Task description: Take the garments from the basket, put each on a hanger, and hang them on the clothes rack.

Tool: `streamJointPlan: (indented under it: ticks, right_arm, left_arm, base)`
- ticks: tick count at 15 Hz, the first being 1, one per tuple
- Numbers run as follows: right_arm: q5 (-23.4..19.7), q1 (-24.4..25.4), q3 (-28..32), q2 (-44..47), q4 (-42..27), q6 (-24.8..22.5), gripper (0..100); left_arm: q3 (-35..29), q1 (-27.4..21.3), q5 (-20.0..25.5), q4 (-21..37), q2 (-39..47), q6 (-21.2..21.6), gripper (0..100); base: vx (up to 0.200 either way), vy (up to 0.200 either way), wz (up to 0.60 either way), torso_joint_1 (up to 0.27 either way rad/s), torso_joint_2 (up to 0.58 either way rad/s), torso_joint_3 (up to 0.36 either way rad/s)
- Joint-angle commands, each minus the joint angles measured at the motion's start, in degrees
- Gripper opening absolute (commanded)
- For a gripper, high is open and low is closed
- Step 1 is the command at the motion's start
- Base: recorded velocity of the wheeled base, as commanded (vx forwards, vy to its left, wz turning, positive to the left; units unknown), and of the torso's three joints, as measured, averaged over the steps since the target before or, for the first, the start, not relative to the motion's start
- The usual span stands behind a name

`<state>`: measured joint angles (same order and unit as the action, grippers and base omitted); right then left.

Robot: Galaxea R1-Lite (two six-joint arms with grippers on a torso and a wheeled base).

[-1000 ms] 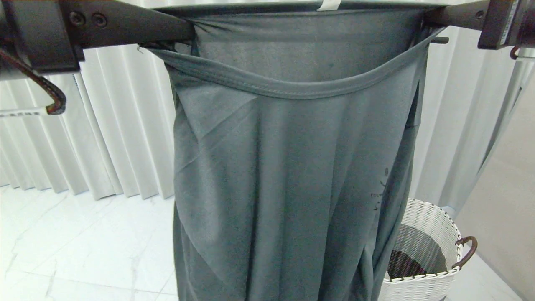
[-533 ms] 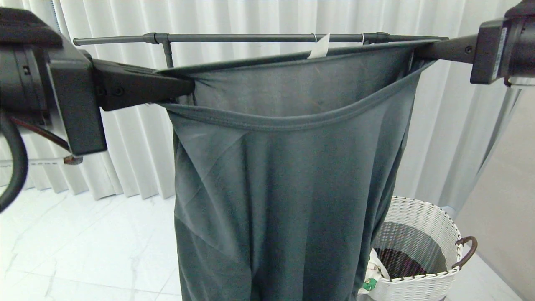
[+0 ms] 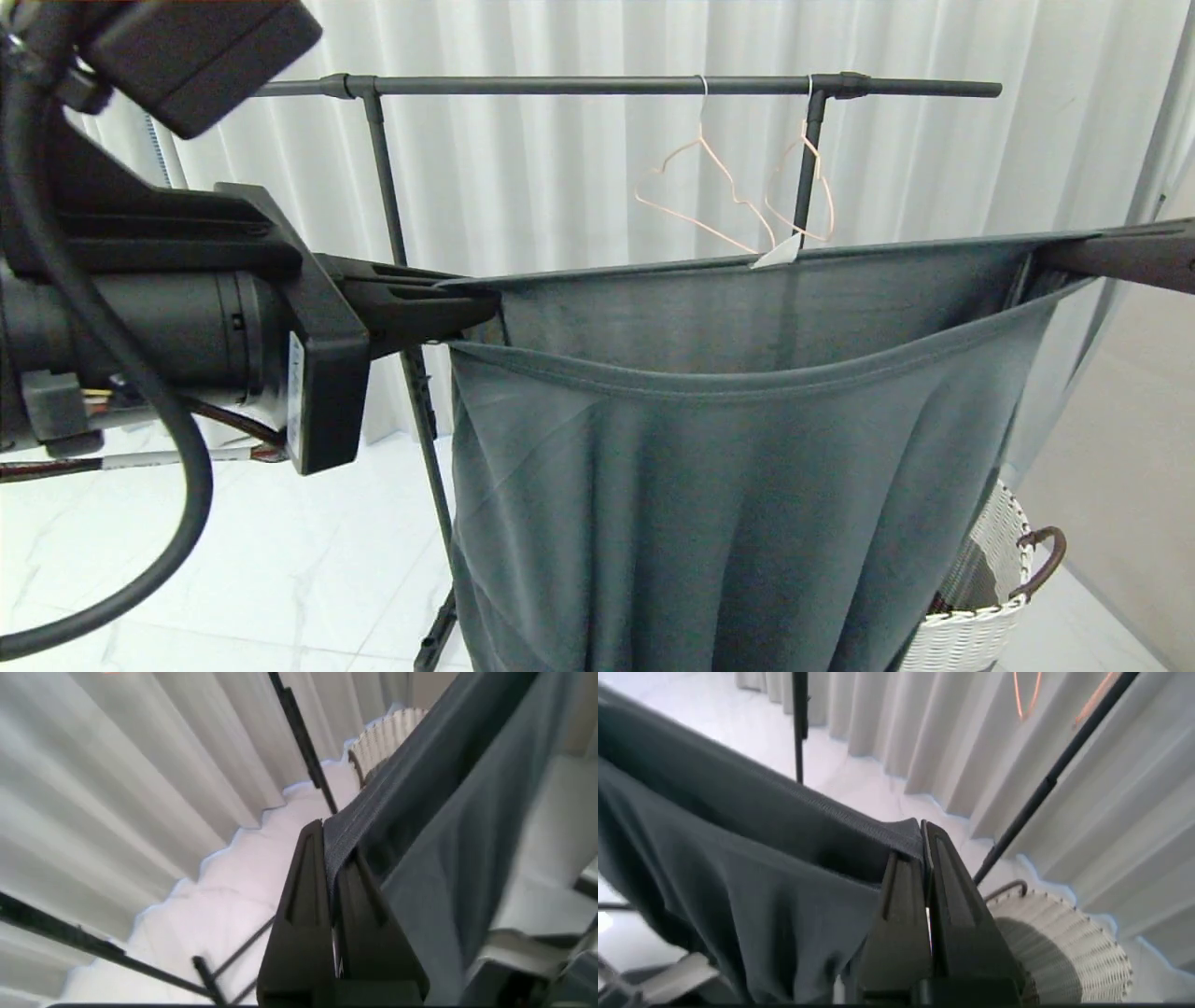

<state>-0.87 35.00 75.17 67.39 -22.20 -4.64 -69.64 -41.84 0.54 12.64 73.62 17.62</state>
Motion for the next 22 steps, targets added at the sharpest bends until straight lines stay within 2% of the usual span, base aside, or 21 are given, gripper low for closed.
streamJointPlan:
  ticks: [1,4,6,7,10,15,17,18,19,20,21,22]
  right_arm:
    - [-0.1,0.2,-1.1,-3.8,-1.4,0.0,0]
    - [-0.3,0.5,-6.4,-6.7,-1.6,0.0,0]
    - [-0.3,0.5,-7.3,-8.0,-1.5,0.1,0]
    - [-0.3,0.4,-6.7,-8.2,-1.3,0.2,0]
    - [-0.4,0.3,-0.6,-5.9,-0.7,0.3,0]
    - [-0.3,0.4,-4.3,-7.8,-1.4,0.3,0]
    - [-0.1,0.3,-3.4,-8.0,-1.5,0.3,0]
    - [-0.2,0.3,-2.2,-9.0,-3.9,0.3,0]
    - [-0.9,0.4,-0.2,-10.1,-7.7,0.3,0]
    - [-5.1,0.6,2.4,-11.3,-12.6,0.4,0]
    - [-7.2,0.6,3.4,-11.8,-14.5,0.5,0]
    - [-15.7,0.6,7.5,-12.8,-22.0,1.0,0]
  left_arm:
    - [0.2,-0.3,-0.1,-1.5,1.8,0.7,0]
    - [0.2,-3.4,-0.1,-3.2,3.9,-0.2,0]
    - [-1.5,-5.4,-0.1,-3.5,5.2,-3.6,0]
    - [-4.4,-6.9,-0.7,-3.7,6.5,-7.1,0]
    - [-12.0,-7.0,-4.9,-3.6,10.2,-8.6,0]
    - [-8.8,-11.9,-7.2,-3.7,10.8,-14.4,0]
    - [-8.8,-12.2,-7.6,-3.7,11.0,-14.3,0]
    - [-9.4,-12.2,-7.6,-4.5,11.4,-13.8,0]
    - [-9.5,-11.8,-7.7,-7.6,12.5,-12.7,0]
    - [-9.5,-10.8,-7.7,-12.5,14.1,-11.1,0]
    - [-9.5,-10.5,-7.7,-13.9,14.5,-10.7,0]
    - [-10.0,-10.5,-8.2,-16.1,16.0,-10.0,0]
  base:
    - [0.0,0.0,0.0,0.0,0.0,0.0]
    - [0.0,0.0,0.0,0.0,0.0,0.0]
    - [0.0,0.0,0.0,0.0,0.0,0.0]
    - [0.0,0.0,0.0,0.0,0.0,0.0]
    - [0.0,0.0,0.0,0.0,0.0,0.0]
    - [0.0,0.0,0.0,0.0,0.0,0.0]
    - [0.0,0.0,0.0,0.0,0.0,0.0]
    - [0.0,0.0,0.0,0.0,0.0,0.0]
    - [0.0,0.0,0.0,0.0,0.0,0.0]
    - [0.0,0.0,0.0,0.0,0.0,0.0]
    - [0.0,0.0,0.0,0.0,0.0,0.0]
    - [0.0,0.0,0.0,0.0,0.0,0.0]
